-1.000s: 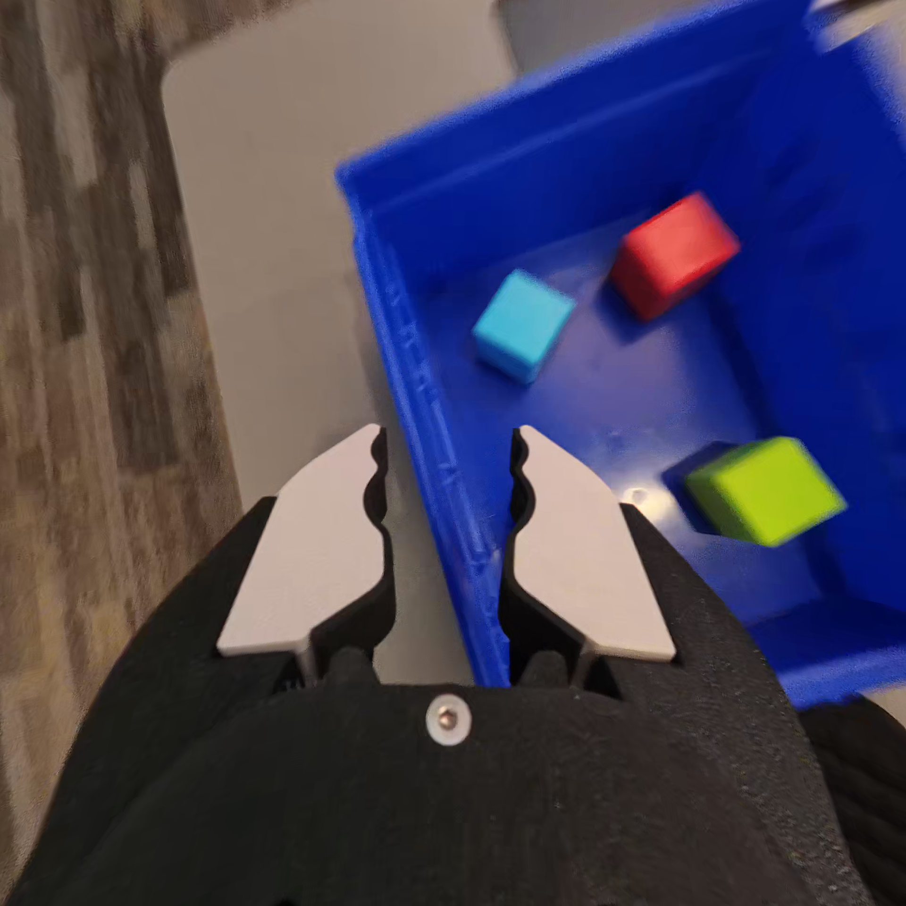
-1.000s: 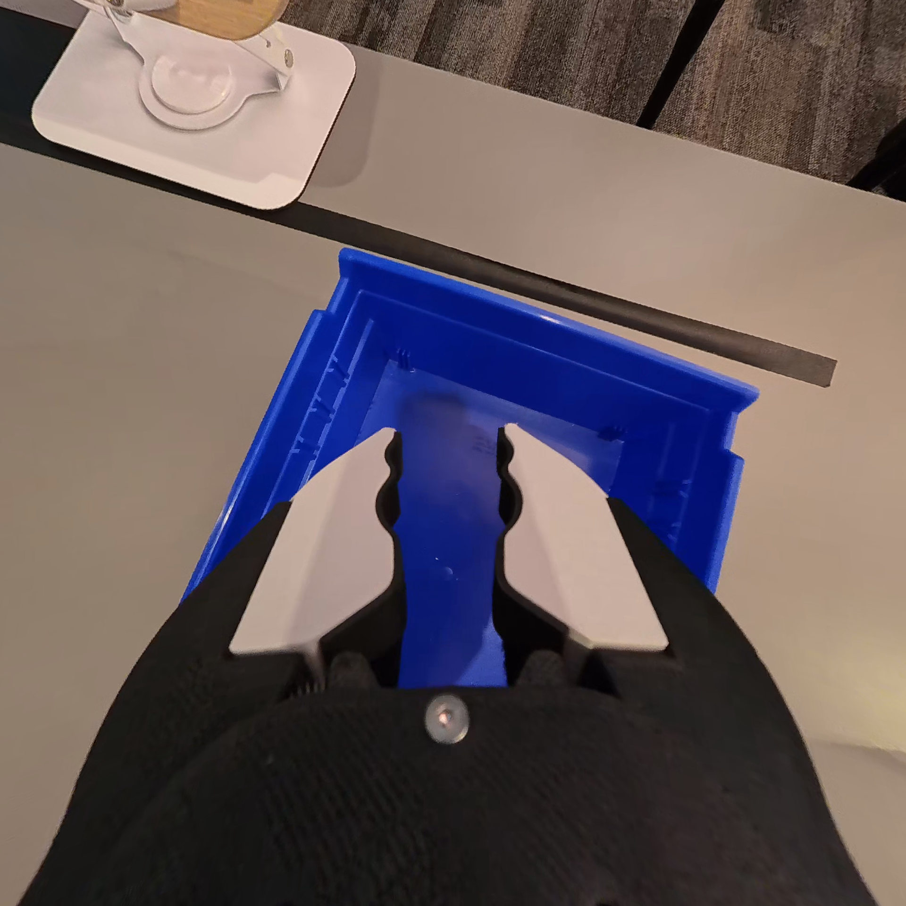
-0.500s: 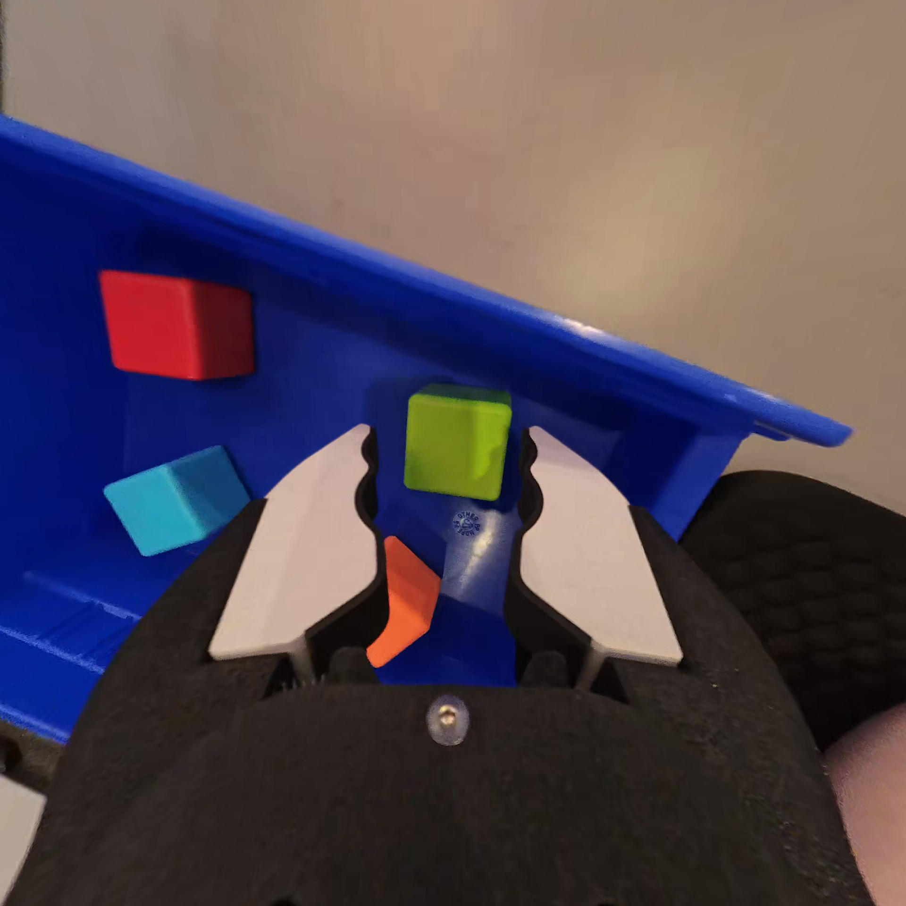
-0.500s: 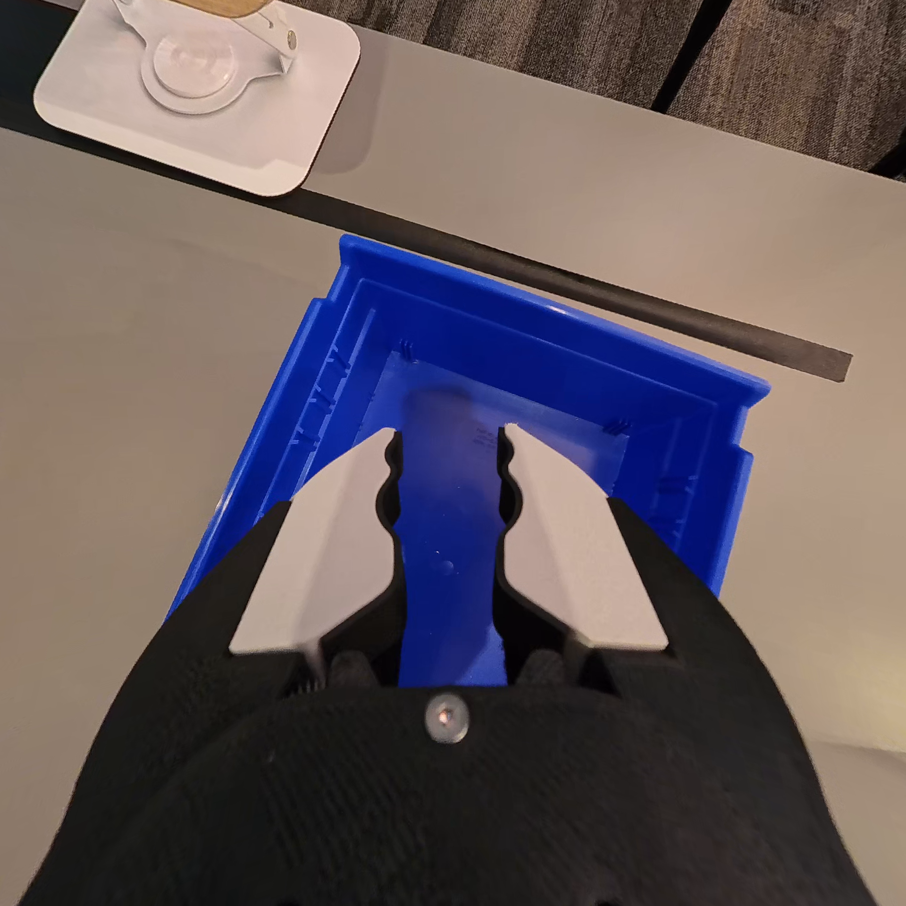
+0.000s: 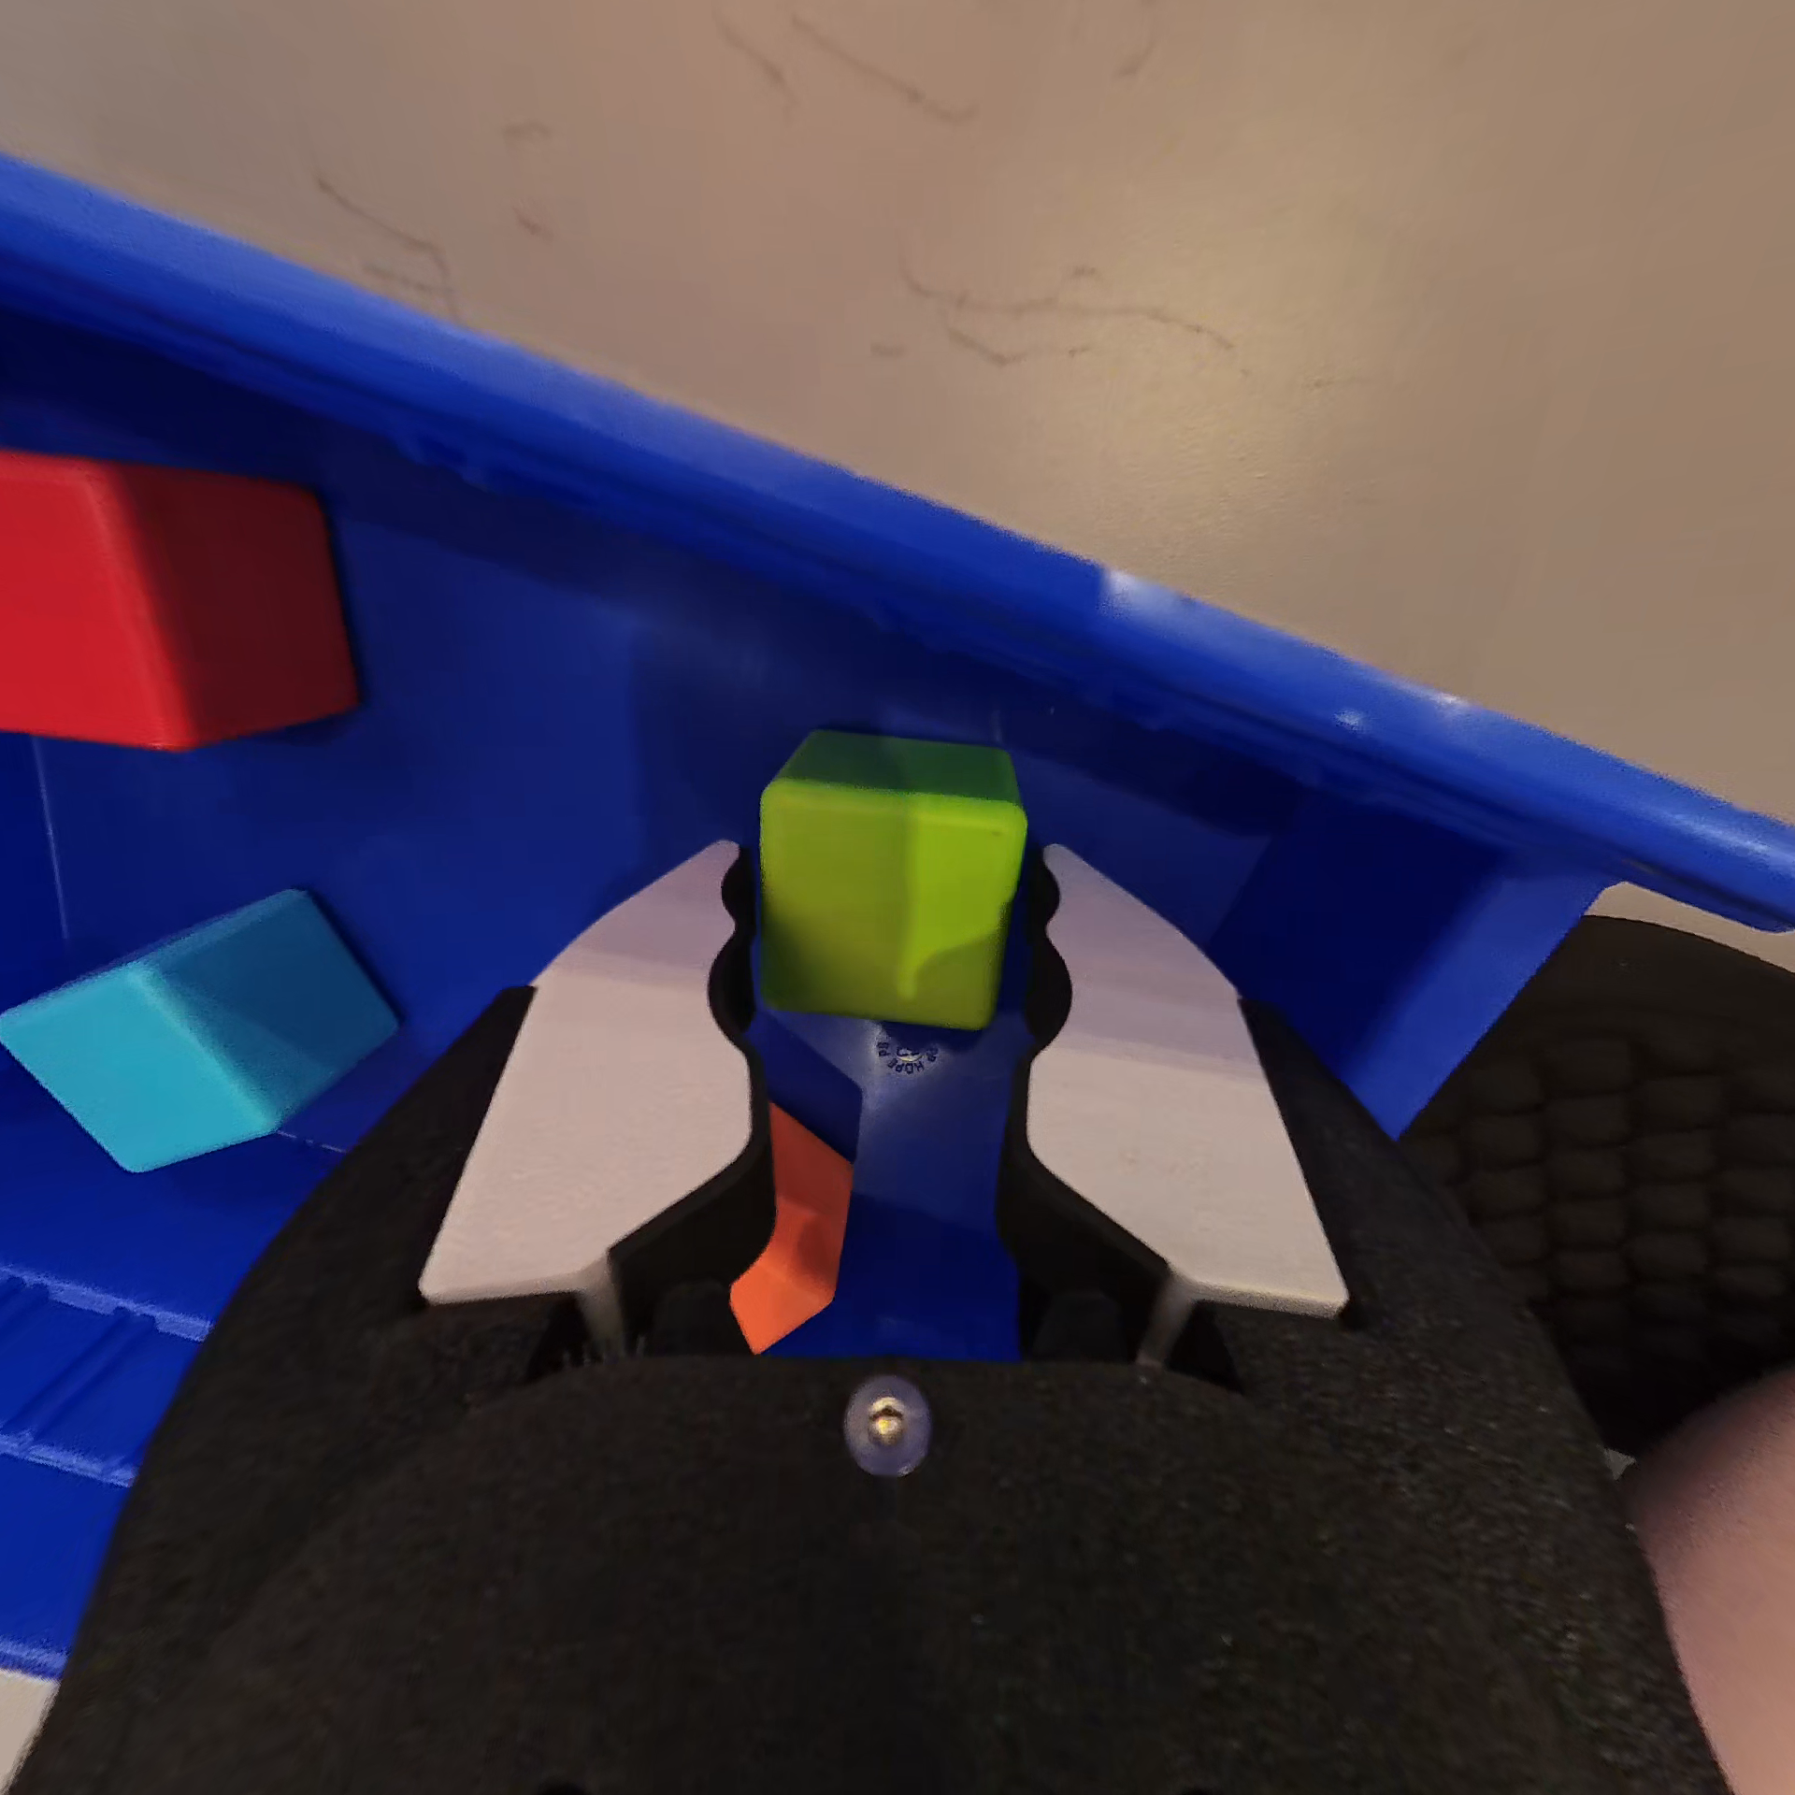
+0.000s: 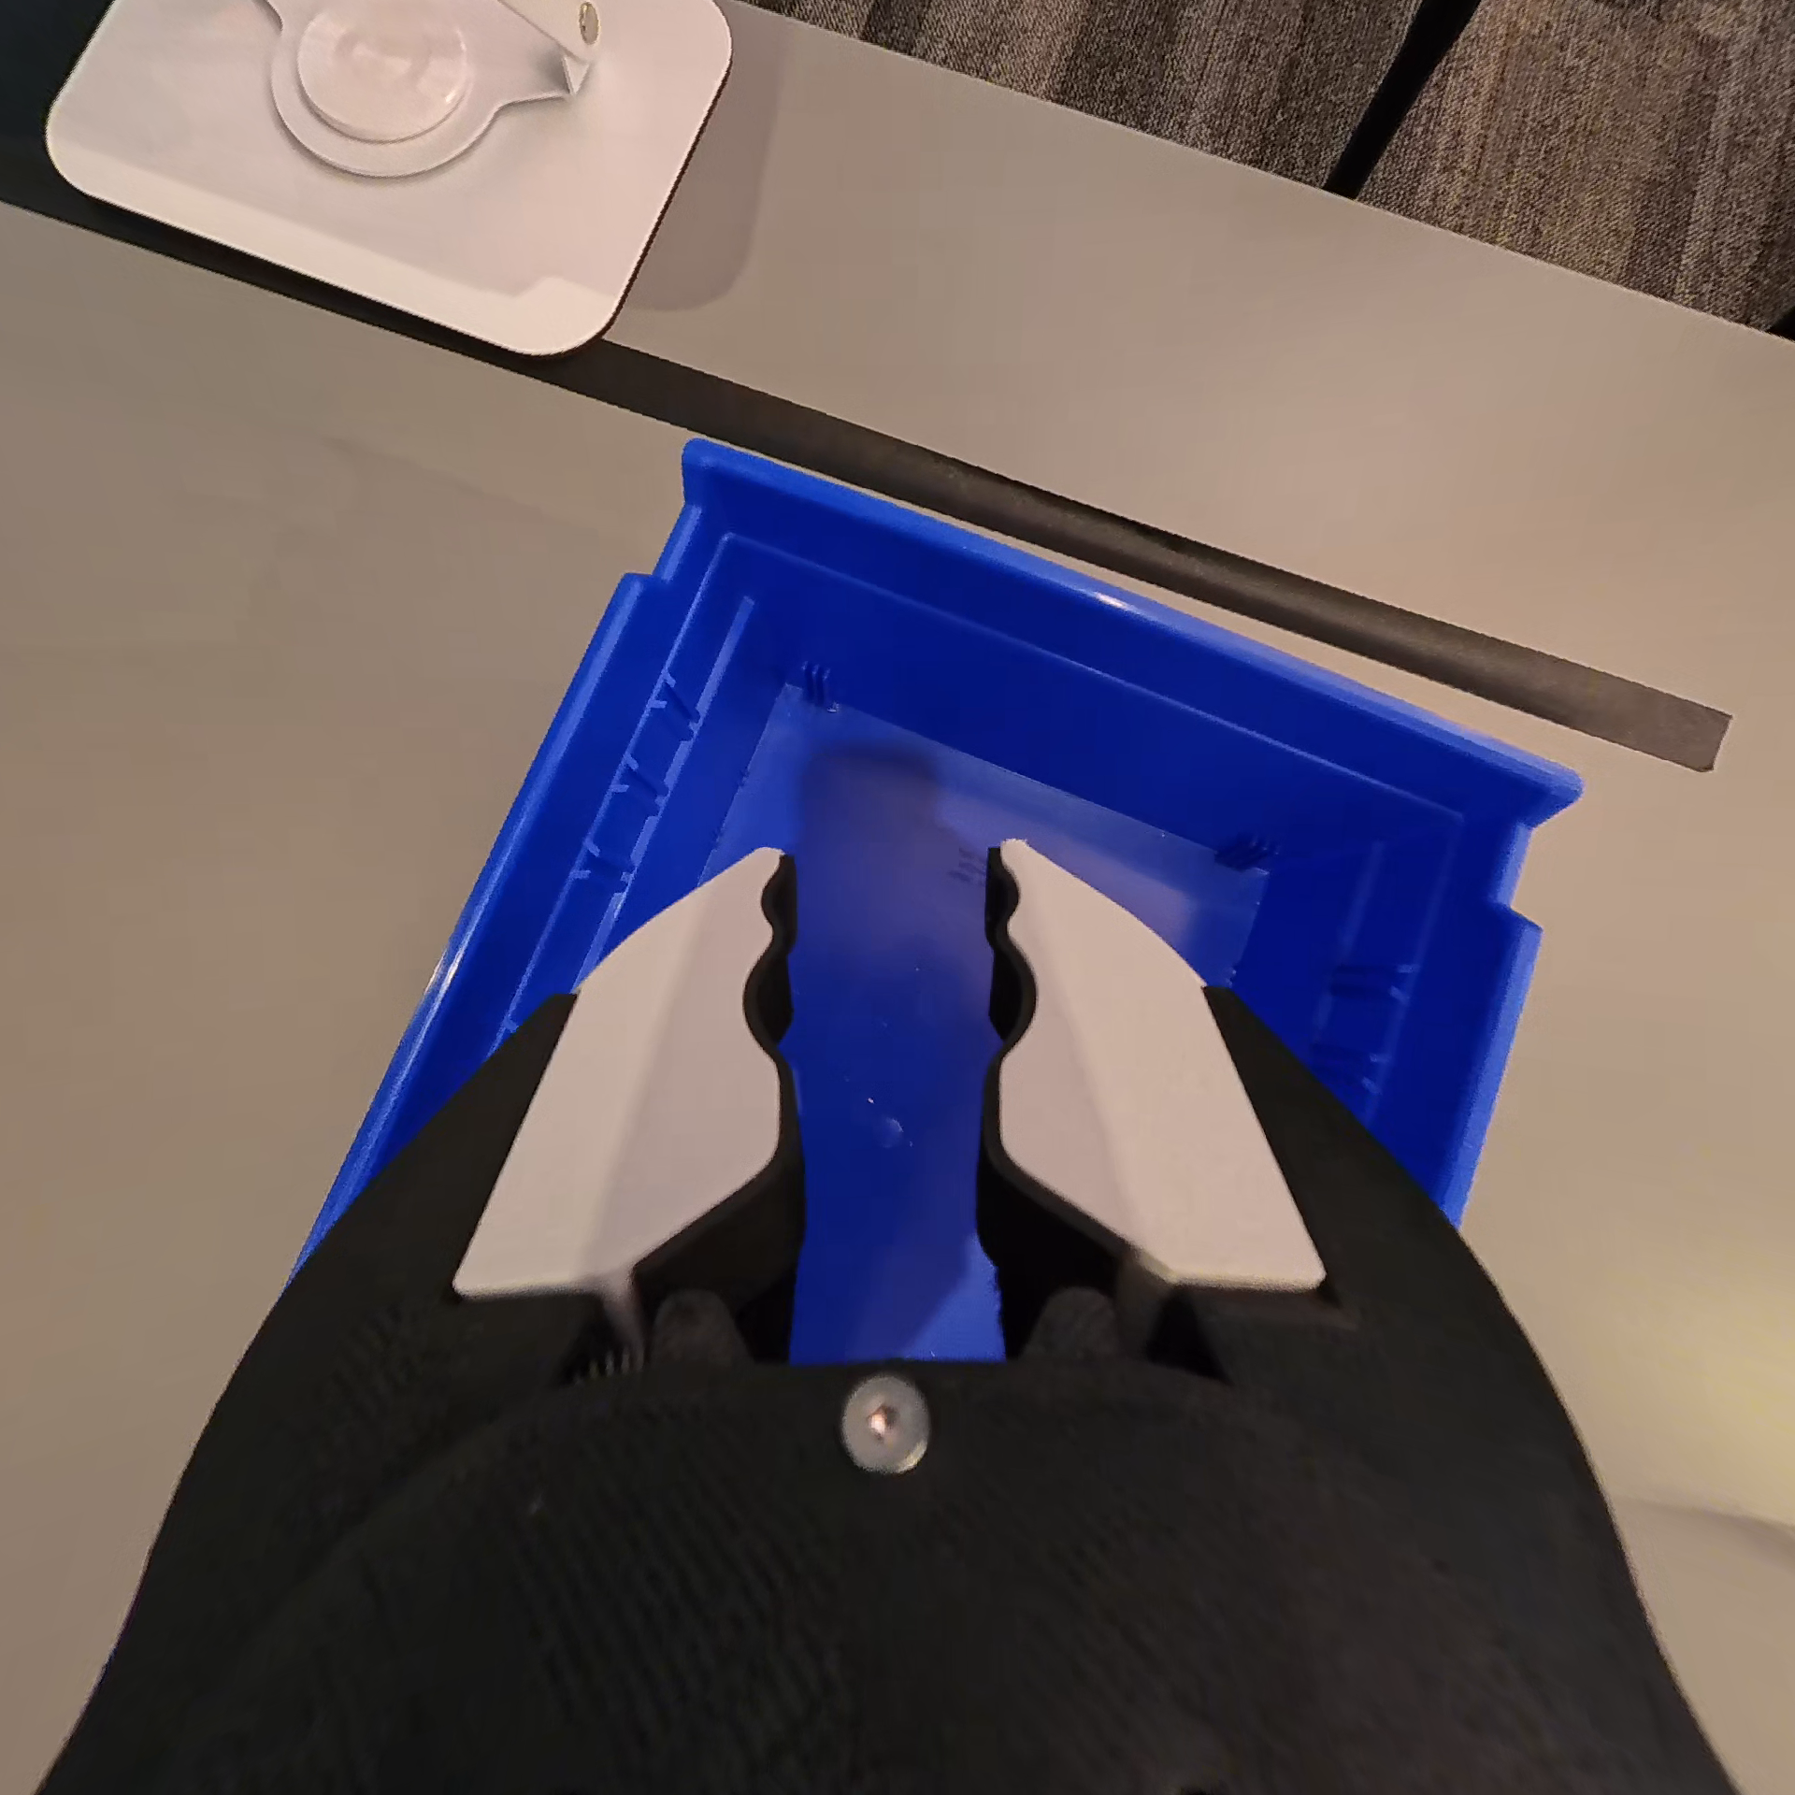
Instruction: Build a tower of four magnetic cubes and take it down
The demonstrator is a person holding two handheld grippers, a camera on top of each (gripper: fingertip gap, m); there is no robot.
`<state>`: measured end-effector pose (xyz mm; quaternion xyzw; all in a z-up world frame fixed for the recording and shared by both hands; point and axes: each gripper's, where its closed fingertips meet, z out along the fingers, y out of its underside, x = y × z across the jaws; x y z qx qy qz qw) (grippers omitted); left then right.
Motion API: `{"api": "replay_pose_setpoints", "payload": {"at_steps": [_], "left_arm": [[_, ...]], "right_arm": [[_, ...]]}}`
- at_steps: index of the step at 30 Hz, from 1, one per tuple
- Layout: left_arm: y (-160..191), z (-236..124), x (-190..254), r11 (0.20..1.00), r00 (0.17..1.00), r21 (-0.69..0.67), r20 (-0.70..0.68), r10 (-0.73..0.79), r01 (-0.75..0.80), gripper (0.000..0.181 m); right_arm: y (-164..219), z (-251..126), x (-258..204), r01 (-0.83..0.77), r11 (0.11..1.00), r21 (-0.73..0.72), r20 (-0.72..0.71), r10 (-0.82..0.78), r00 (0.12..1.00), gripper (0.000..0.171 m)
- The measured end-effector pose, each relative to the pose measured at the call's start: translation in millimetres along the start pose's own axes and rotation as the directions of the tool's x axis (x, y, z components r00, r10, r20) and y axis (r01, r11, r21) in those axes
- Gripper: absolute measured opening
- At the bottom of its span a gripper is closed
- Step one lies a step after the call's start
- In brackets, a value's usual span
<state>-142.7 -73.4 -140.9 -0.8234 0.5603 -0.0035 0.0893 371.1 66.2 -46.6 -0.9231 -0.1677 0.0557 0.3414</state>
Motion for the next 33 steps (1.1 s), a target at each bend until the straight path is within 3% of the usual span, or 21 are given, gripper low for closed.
{"api": "replay_pose_setpoints", "payload": {"at_steps": [9,22,27,29,33], "left_arm": [[2,3,2,1.0,1.0,-0.015,-0.018,0.003,-0.004,0.049],[5,-2,-2,0.999,0.999,-0.022,-0.009,-0.043,0.043,0.049],[9,-44,-20,0.992,0.984,0.073,0.141,-0.113,0.103,0.049],[8,-75,-32,0.984,0.953,0.144,0.269,-0.141,0.105,0.049],[-12,-139,-33,0.946,0.878,0.319,0.437,-0.195,0.051,0.049]], "right_arm": [[-9,-6,0,0.017,0.998,0.06,-0.007,-0.016,1.0,0.041],[-2,-1,4,0.034,0.999,0.02,-0.019,-0.033,0.999,0.042],[-5,-5,10,0.029,0.999,0.044,-0.029,-0.028,0.999,0.041],[-10,-11,14,0.034,0.996,0.085,-0.039,-0.031,0.999,0.04],[-51,-52,14,0.098,0.903,0.419,-0.065,-0.077,0.995,0.029]]}}
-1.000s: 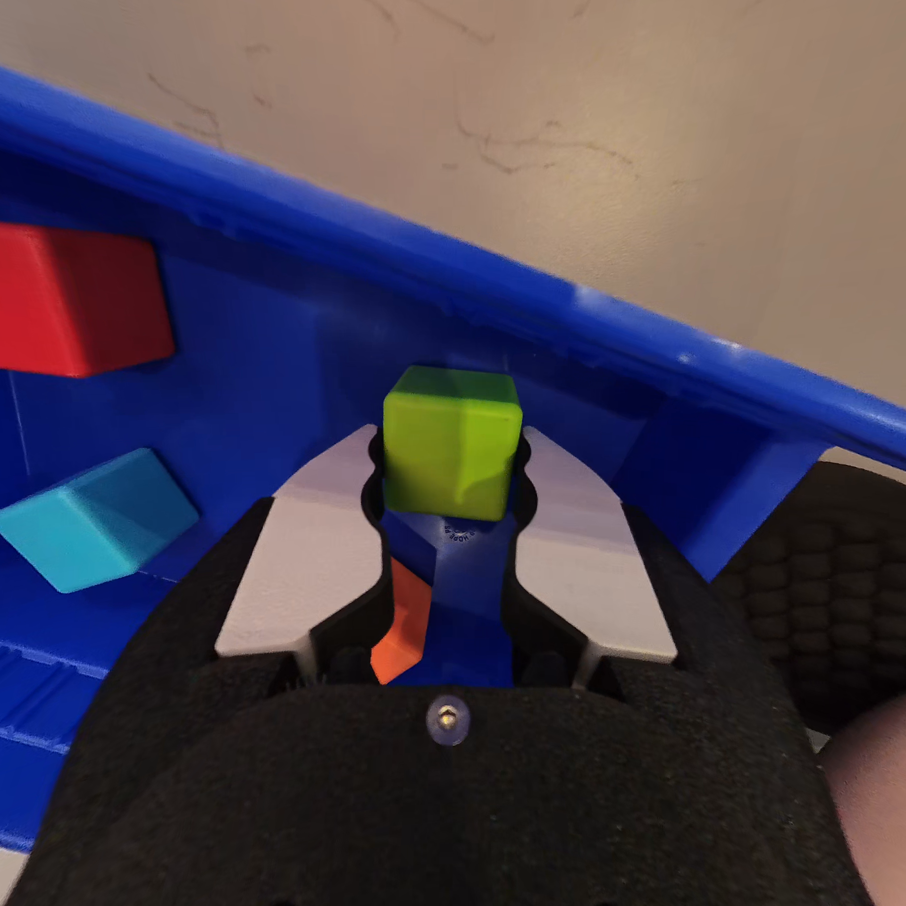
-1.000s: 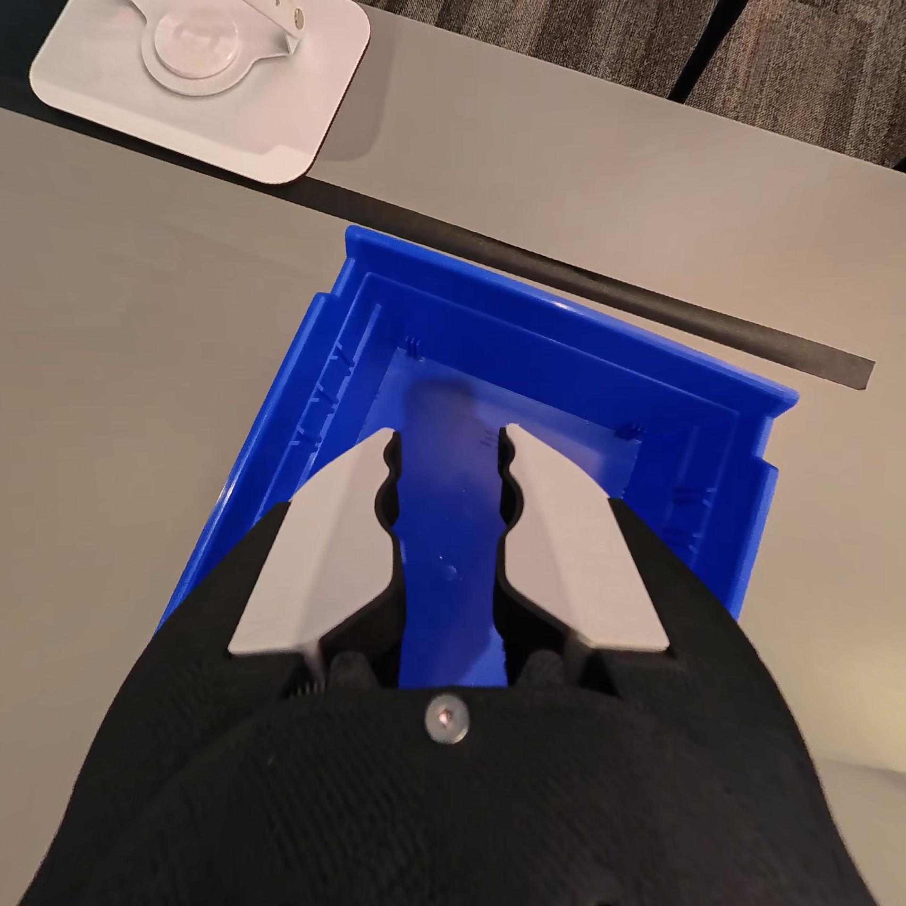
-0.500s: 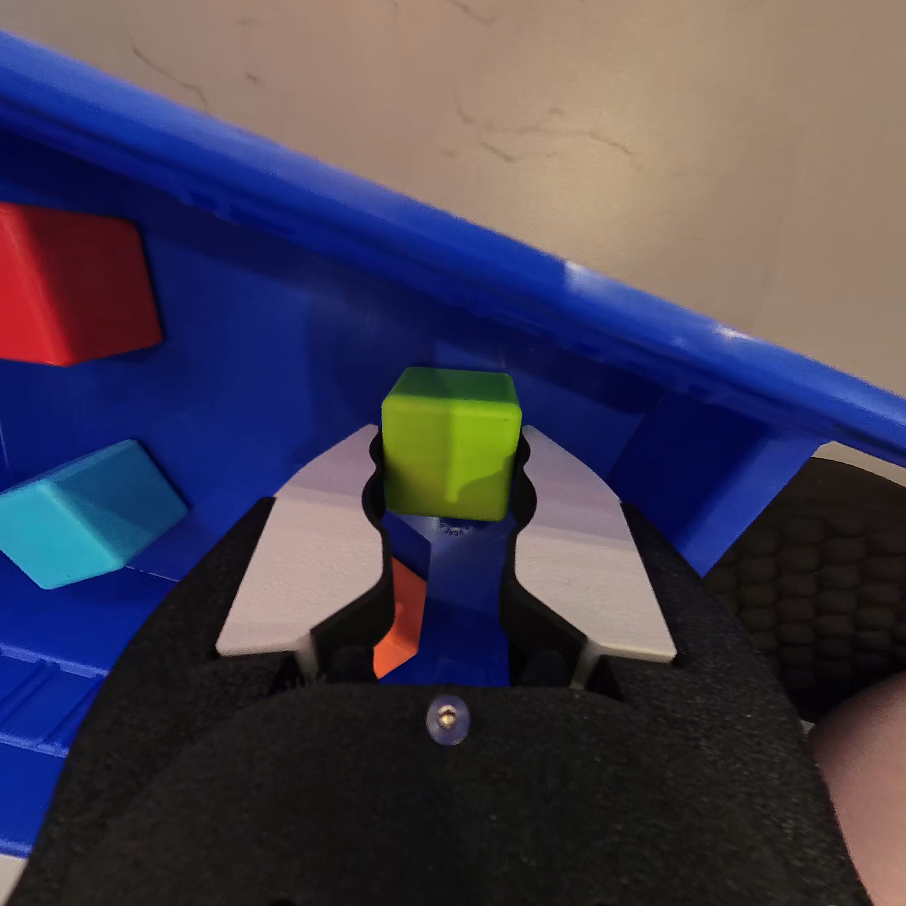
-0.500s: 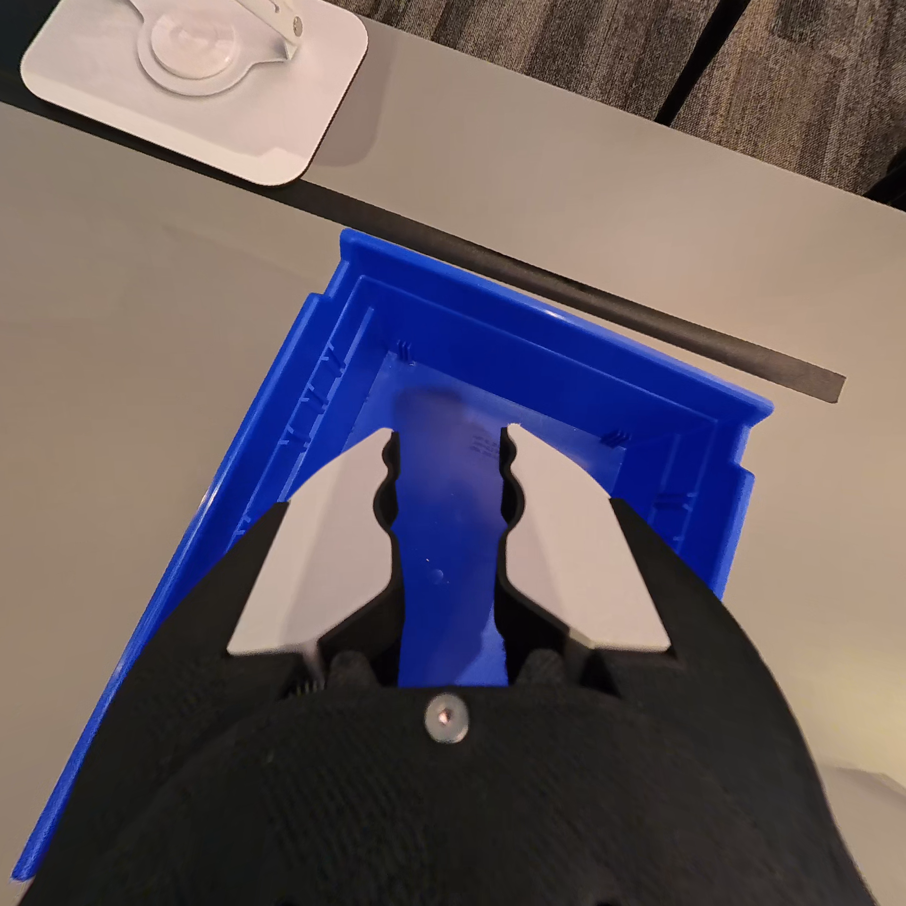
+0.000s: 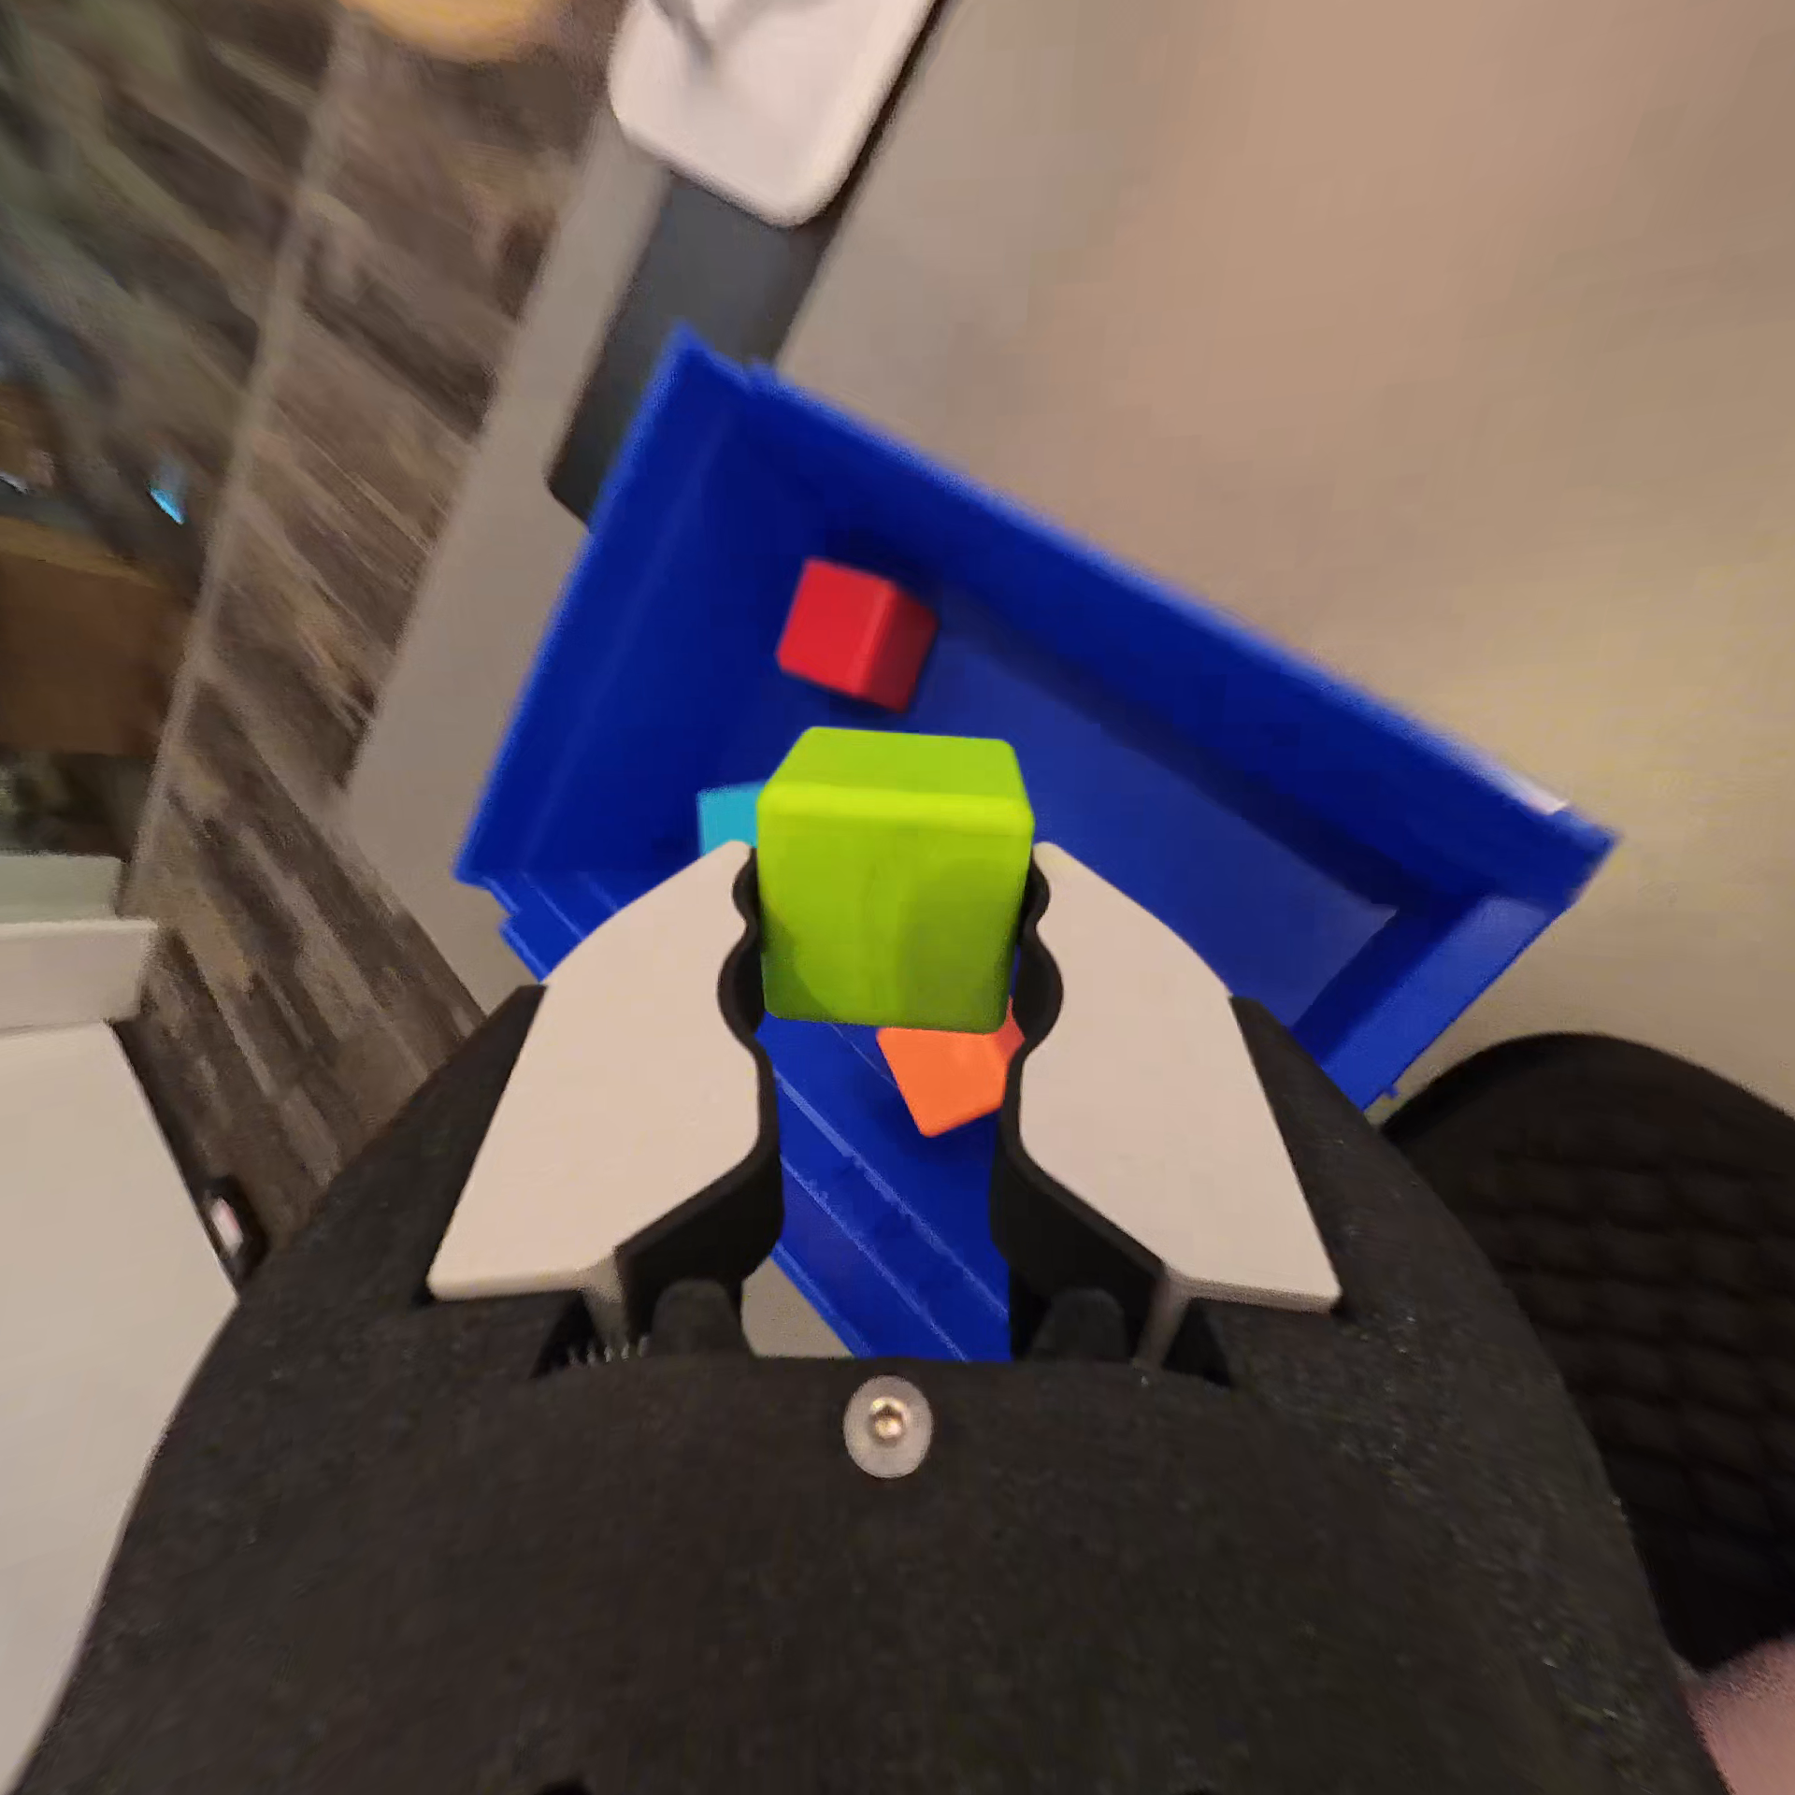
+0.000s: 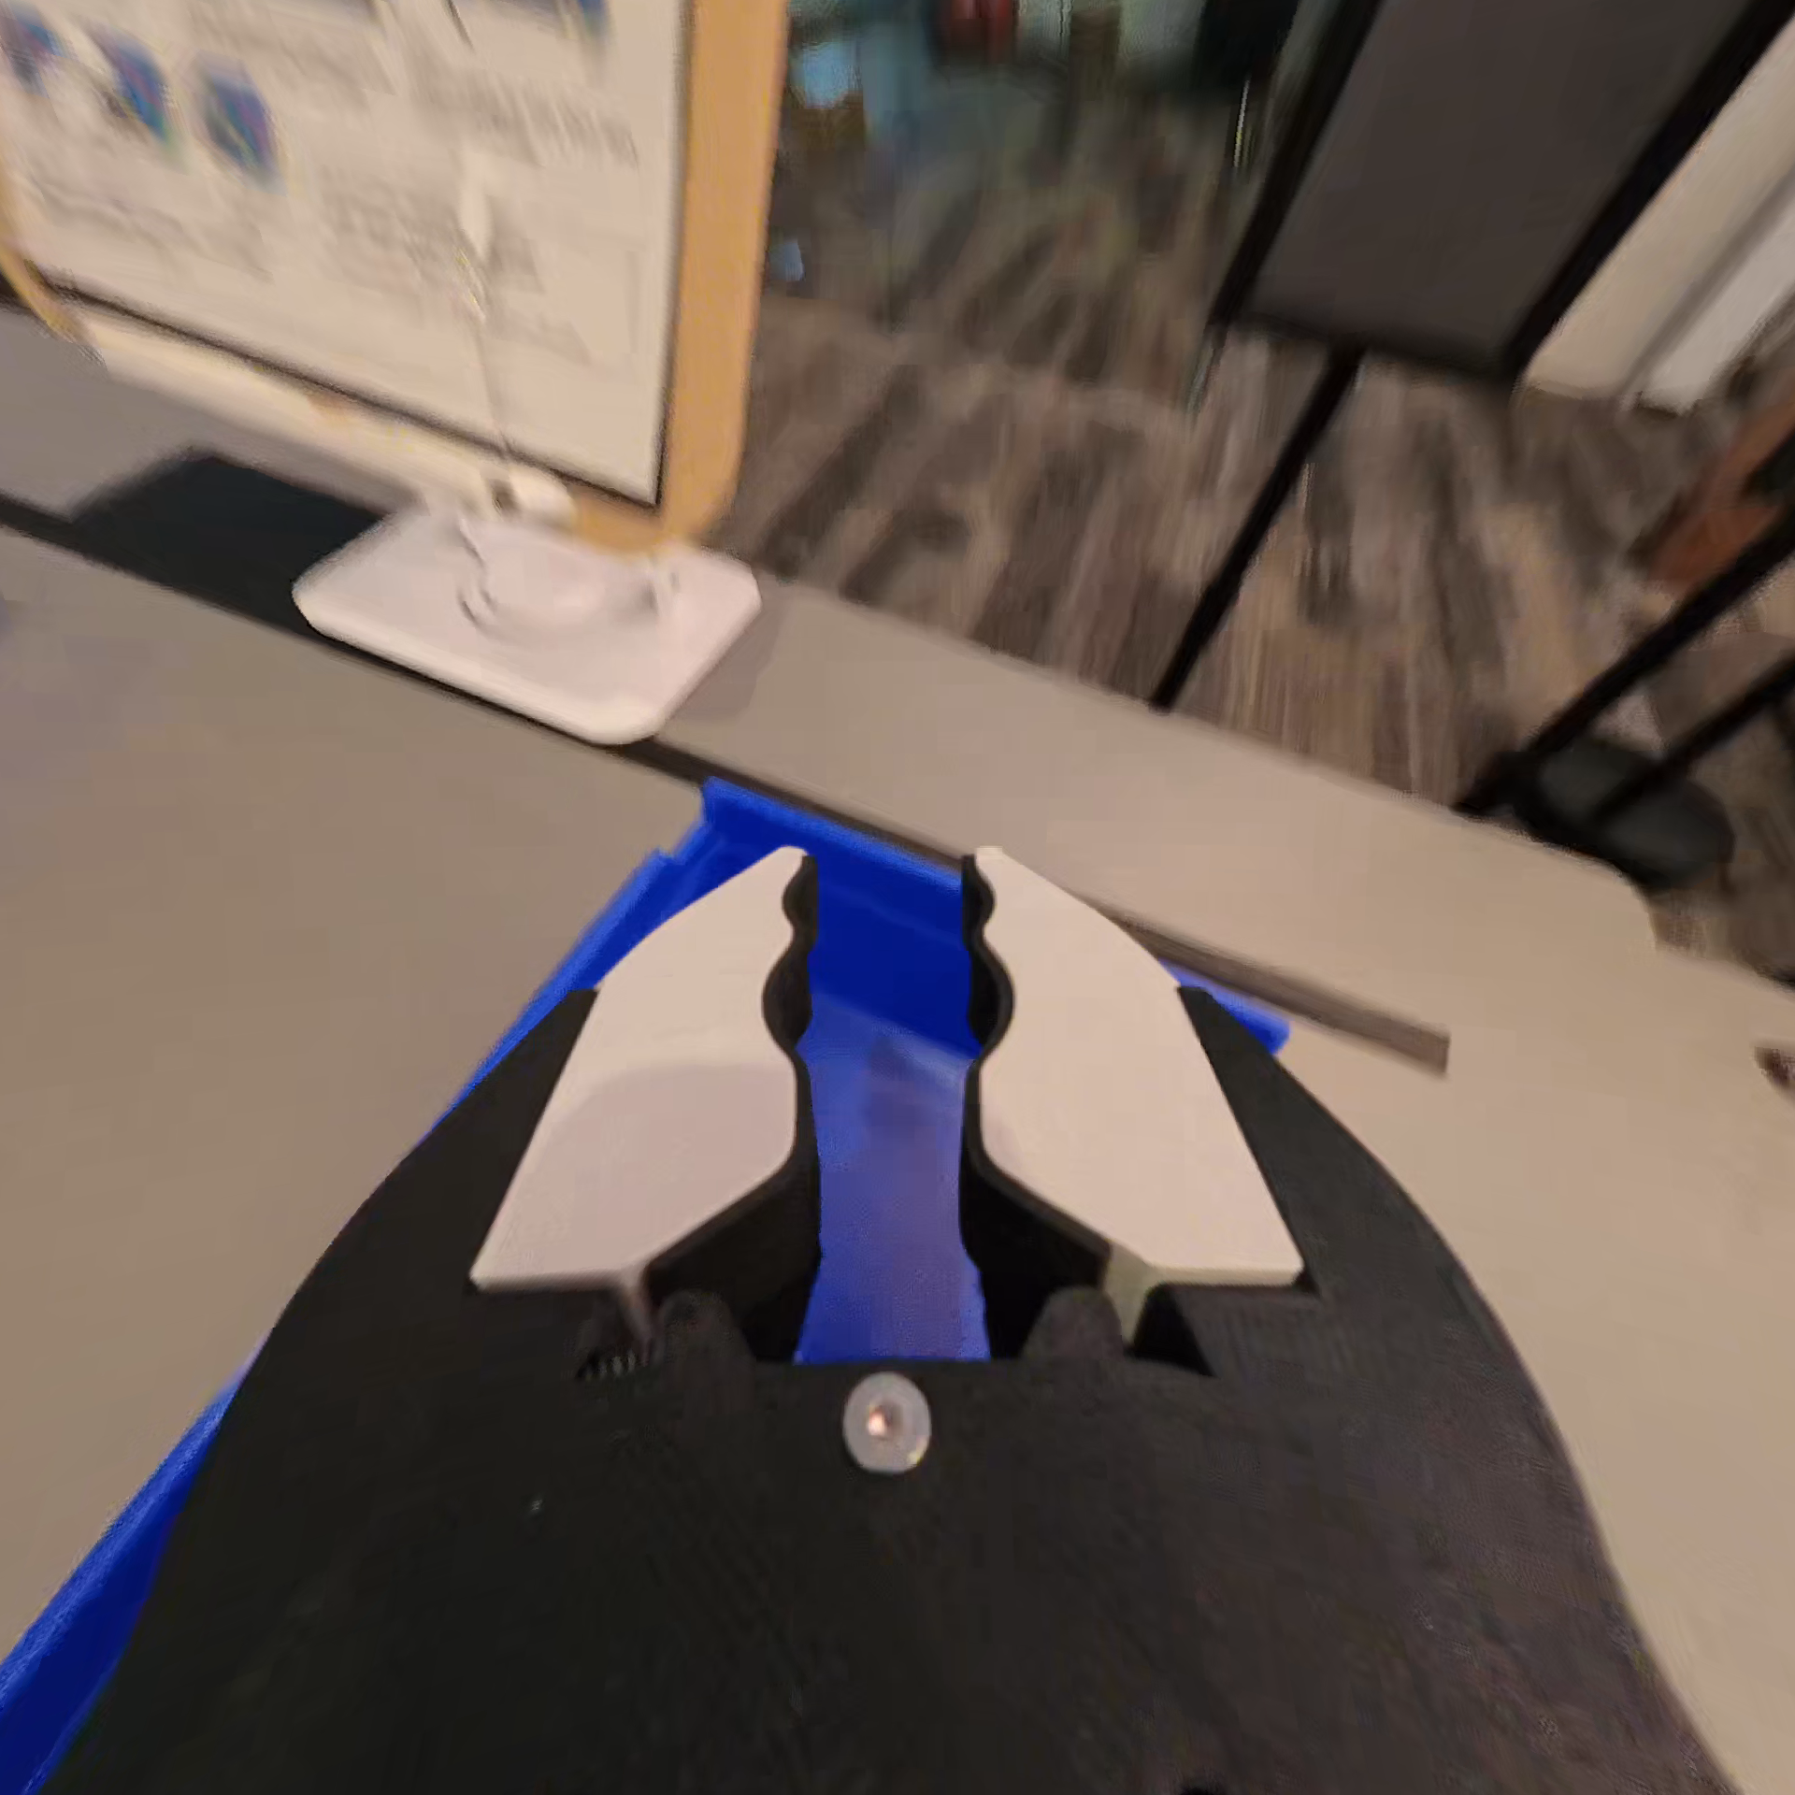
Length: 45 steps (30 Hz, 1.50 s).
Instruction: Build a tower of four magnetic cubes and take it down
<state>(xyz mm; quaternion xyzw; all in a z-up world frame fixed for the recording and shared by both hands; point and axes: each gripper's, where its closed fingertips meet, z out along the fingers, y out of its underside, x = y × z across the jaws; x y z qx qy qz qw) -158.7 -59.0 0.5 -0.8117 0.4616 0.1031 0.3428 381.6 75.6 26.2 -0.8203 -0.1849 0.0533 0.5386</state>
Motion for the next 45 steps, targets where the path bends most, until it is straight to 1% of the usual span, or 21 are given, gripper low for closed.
{"api": "replay_pose_setpoints", "payload": {"at_steps": [1,2,3,4,5,6,7,8,9,12,14,17,21,24,27,31,35,37,39,42,45], "left_arm": [[-15,-10,1,0.998,0.999,0.063,0.029,0.026,-0.028,0.049],[-33,-17,4,0.99,0.997,0.132,0.051,0.051,-0.057,0.049],[-52,-22,13,0.978,0.997,0.195,0.037,0.07,-0.076,0.049],[-71,-23,29,0.965,0.995,0.243,-0.01,0.102,-0.096,0.049],[-88,-20,46,0.952,0.987,0.277,-0.055,0.149,-0.128,0.049],[-104,-15,59,0.94,0.977,0.297,-0.074,0.199,-0.169,0.049],[-119,-7,71,0.932,0.968,0.301,-0.087,0.237,-0.201,0.049],[-131,4,84,0.933,0.956,0.276,-0.116,0.27,-0.23,0.049],[-142,16,95,0.933,0.943,0.247,-0.14,0.302,-0.262,0.049],[-172,54,131,0.915,0.888,0.22,-0.247,0.387,-0.337,0.049],[-183,81,152,0.919,0.855,0.192,-0.34,0.392,-0.345,0.049],[-180,122,167,0.916,0.821,0.09,-0.416,0.391,-0.391,0.049],[-173,152,183,0.907,0.787,0.011,-0.494,0.37,-0.42,0.049],[-168,163,190,0.888,0.761,0.004,-0.513,0.397,-0.46,0.049],[-164,169,192,0.879,0.758,-0.019,-0.515,0.399,-0.476,0.049],[-159,174,194,0.869,0.752,-0.037,-0.52,0.406,-0.494,0.049],[-158,172,196,0.875,0.744,-0.032,-0.542,0.391,-0.484,0.049],[-159,169,196,0.884,0.749,-0.03,-0.547,0.375,-0.466,0.063],[-163,160,190,0.905,0.768,-0.009,-0.533,0.356,-0.426,0.067],[-170,129,169,0.934,0.815,0.055,-0.473,0.335,-0.353,0.064],[-155,82,130,0.94,0.871,0.092,-0.357,0.338,-0.328,0.063]], "right_arm": [[-12,-9,-2,0.002,0.997,0.082,0.017,-0.004,1.0,0.028],[-20,-16,-4,-0.002,0.992,0.128,0.035,-0.002,0.999,0.029],[-25,-22,-5,-0.008,0.989,0.15,0.053,0.0,0.999,0.031],[-29,-26,-5,-0.013,0.985,0.173,0.058,0.003,0.998,0.038],[-35,-31,-3,-0.016,0.978,0.209,0.051,0.006,0.999,0.048],[-41,-36,-1,-0.013,0.967,0.253,0.042,0.002,0.999,0.051],[-46,-41,-2,-0.002,0.956,0.294,0.049,-0.013,0.999,0.049],[-50,-45,-7,0.01,0.947,0.321,0.07,-0.035,0.997,0.042],[-53,-48,-10,0.013,0.942,0.334,0.089,-0.046,0.995,0.039],[-59,-55,-16,-0.018,0.933,0.358,0.128,-0.03,0.991,0.039],[-63,-61,-20,-0.043,0.925,0.377,0.164,-0.021,0.986,0.038],[-65,-69,-21,-0.086,0.92,0.383,0.21,0.004,0.978,0.028],[-68,-79,-18,-0.149,0.905,0.398,0.263,0.043,0.964,0.028],[-67,-81,-15,-0.151,0.906,0.397,0.27,0.042,0.962,0.028],[-65,-80,-12,-0.123,0.909,0.398,0.254,0.019,0.967,0.028],[-64,-77,-13,-0.123,0.911,0.395,0.271,0.012,0.963,0.029],[-65,-76,-11,-0.089,0.906,0.413,0.238,-0.013,0.971,0.043],[-65,-76,-13,-0.088,0.903,0.421,0.249,-0.022,0.968,0.049],[-67,-78,-18,-0.106,0.893,0.437,0.292,-0.03,0.956,0.056],[-68,-83,-28,-0.161,0.876,0.454,0.389,-0.033,0.921,0.056],[-69,-87,-30,-0.219,0.868,0.446,0.449,-0.006,0.893,0.056]]}}
